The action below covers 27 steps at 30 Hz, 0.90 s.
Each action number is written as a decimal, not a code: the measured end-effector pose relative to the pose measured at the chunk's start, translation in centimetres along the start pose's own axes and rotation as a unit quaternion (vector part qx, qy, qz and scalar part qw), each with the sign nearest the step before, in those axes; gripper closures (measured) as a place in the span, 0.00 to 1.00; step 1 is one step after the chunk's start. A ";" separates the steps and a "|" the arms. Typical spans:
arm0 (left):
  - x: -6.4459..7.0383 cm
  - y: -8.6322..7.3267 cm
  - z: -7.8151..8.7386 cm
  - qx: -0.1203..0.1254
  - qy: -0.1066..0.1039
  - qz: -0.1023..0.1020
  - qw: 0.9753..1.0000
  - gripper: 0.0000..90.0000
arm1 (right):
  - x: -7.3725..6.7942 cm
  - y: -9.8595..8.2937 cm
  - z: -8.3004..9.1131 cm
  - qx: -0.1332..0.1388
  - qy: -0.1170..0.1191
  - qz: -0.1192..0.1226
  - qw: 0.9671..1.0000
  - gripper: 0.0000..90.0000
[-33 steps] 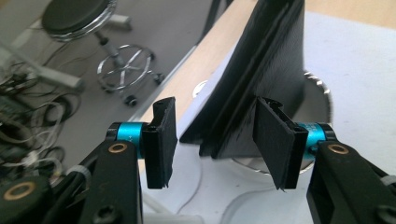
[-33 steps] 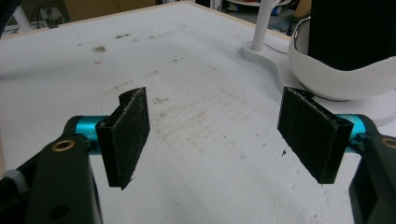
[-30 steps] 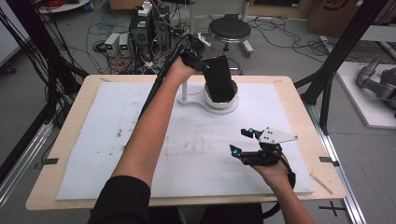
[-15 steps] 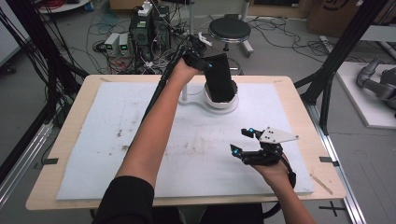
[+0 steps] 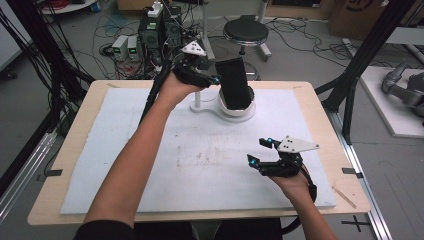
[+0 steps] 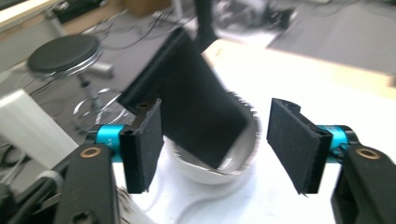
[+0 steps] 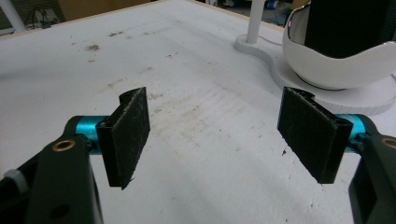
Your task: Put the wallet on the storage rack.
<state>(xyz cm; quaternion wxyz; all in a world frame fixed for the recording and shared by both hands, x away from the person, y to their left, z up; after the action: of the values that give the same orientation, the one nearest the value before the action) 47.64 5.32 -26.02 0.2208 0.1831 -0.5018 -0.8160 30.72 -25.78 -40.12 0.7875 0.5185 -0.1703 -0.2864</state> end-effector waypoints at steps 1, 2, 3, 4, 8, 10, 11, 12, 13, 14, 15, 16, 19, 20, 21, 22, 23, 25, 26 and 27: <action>0.4 -0.4 0.8 0.006 -0.013 0.002 1.000 0.37 | 0.0 0.0 0.0 0.000 -0.004 0.001 1.000 0.29; 0.7 -0.9 1.6 0.014 -0.021 0.003 1.000 0.36 | 0.1 0.0 0.0 -0.002 -0.009 -0.002 1.000 0.29; 0.9 -1.4 2.4 0.020 -0.029 0.003 0.999 0.34 | 0.1 0.0 0.0 -0.004 -0.008 -0.006 1.000 0.28; 1.2 -2.0 3.2 0.023 -0.038 0.007 0.999 0.34 | 0.2 0.0 -0.1 -0.005 -0.013 -0.007 1.000 0.28; 2.1 -4.7 6.4 0.031 -0.045 0.018 0.998 0.29 | 0.4 0.0 0.0 -0.004 -0.028 -0.014 0.999 0.27; 2.6 -6.2 8.2 0.042 -0.047 0.020 0.998 0.27 | 0.6 0.0 0.0 -0.003 -0.031 -0.017 0.999 0.26; 2.7 -7.0 9.0 0.046 -0.046 0.016 0.998 0.27 | 0.7 0.0 0.0 -0.003 -0.032 -0.020 0.999 0.26; 2.9 -7.8 9.9 0.050 -0.038 0.012 0.998 0.27 | 0.8 -0.1 0.0 -0.006 -0.033 -0.021 0.999 0.24; 3.0 -8.6 10.7 0.050 -0.034 0.014 0.998 0.26 | 0.9 -0.1 0.0 -0.007 -0.036 -0.023 0.999 0.24; 3.1 -9.4 11.5 0.054 -0.037 0.013 0.998 0.23 | 0.9 -0.1 0.0 -0.008 -0.039 -0.026 0.999 0.24; 3.2 -10.2 12.3 0.058 -0.037 0.015 0.998 0.23 | 1.0 -0.2 0.0 -0.008 -0.040 -0.027 0.999 0.24; 3.4 -11.0 12.9 0.067 -0.033 0.023 0.997 0.23 | 1.1 -0.2 0.0 -0.007 -0.044 -0.027 0.999 0.24; 4.0 -13.4 14.6 0.074 -0.033 0.029 0.996 0.23 | 1.2 -0.1 0.0 -0.005 -0.052 -0.026 0.998 0.23; 4.2 -14.2 14.9 0.075 -0.029 0.032 0.996 0.23 | 1.3 -0.2 0.0 -0.007 -0.053 -0.027 0.998 0.22; 4.3 -14.9 15.2 0.076 -0.029 0.037 0.996 0.23 | 1.4 -0.2 0.0 -0.008 -0.051 -0.031 0.998 0.22; 4.3 -15.5 15.4 0.078 -0.028 0.042 0.996 0.22 | 1.4 -0.3 0.0 -0.009 -0.052 -0.031 0.998 0.22; 4.3 -16.1 15.6 0.078 -0.022 0.045 0.996 0.22 | 1.5 -0.4 0.0 -0.014 -0.054 -0.032 0.998 0.22; 4.3 -17.1 15.8 0.080 -0.017 0.051 0.995 0.22 | 1.7 -0.5 0.0 -0.018 -0.055 -0.040 0.998 0.21; 4.3 -17.7 15.8 0.077 -0.011 0.051 0.996 0.21 | 1.8 -0.5 0.0 -0.018 -0.058 -0.042 0.997 0.21; 4.4 -18.0 15.8 0.076 -0.007 0.051 0.996 0.21 | 1.9 -0.5 0.0 -0.017 -0.061 -0.044 0.997 0.21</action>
<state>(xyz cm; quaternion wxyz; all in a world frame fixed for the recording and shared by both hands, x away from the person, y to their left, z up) 32.59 21.79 -35.78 0.2446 0.1680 -0.5726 -0.7643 32.08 -27.14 -40.65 0.7708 0.4937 -0.1900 -0.3550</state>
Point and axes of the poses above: each handheld gripper's, and its own axes: z roughly backward along the jaws, y roughly out of its top, x roughly to its right, the point moved 1 cm from there along -z, roughly forward along the jaws, and after that the axes turned 1 degree about y, right-handed, at the moved point
